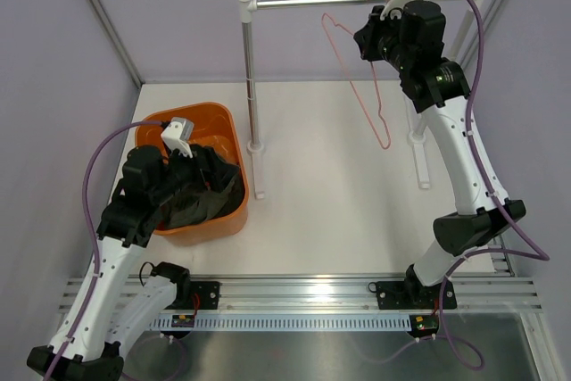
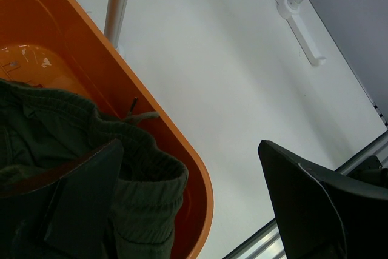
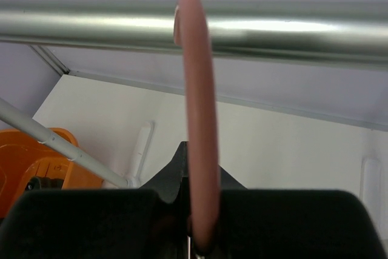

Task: Remove the shorts from the hanger

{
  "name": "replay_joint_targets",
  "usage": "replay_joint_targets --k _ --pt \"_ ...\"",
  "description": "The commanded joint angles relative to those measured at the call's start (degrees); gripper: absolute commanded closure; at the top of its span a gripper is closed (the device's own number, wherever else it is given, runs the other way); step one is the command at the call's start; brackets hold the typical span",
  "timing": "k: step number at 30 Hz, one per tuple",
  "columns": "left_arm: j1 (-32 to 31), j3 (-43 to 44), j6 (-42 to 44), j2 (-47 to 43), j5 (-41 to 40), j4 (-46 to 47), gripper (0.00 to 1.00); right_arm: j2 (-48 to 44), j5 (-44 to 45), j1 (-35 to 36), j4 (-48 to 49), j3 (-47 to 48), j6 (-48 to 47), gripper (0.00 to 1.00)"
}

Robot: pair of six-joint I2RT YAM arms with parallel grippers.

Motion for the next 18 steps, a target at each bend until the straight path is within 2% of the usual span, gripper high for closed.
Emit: replay_joint_targets --k 1,18 --pt "-0.2 -0.6 0.9 -0.6 -0.7 2.1 0.01 1.1 0.4 -0.6 3.1 3.2 -0.4 1.00" --pt "-0.2 -1.0 1.0 -0.1 -0.5 2.1 0.01 7.7 0.4 -1.5 1.0 11.8 0.4 1.00"
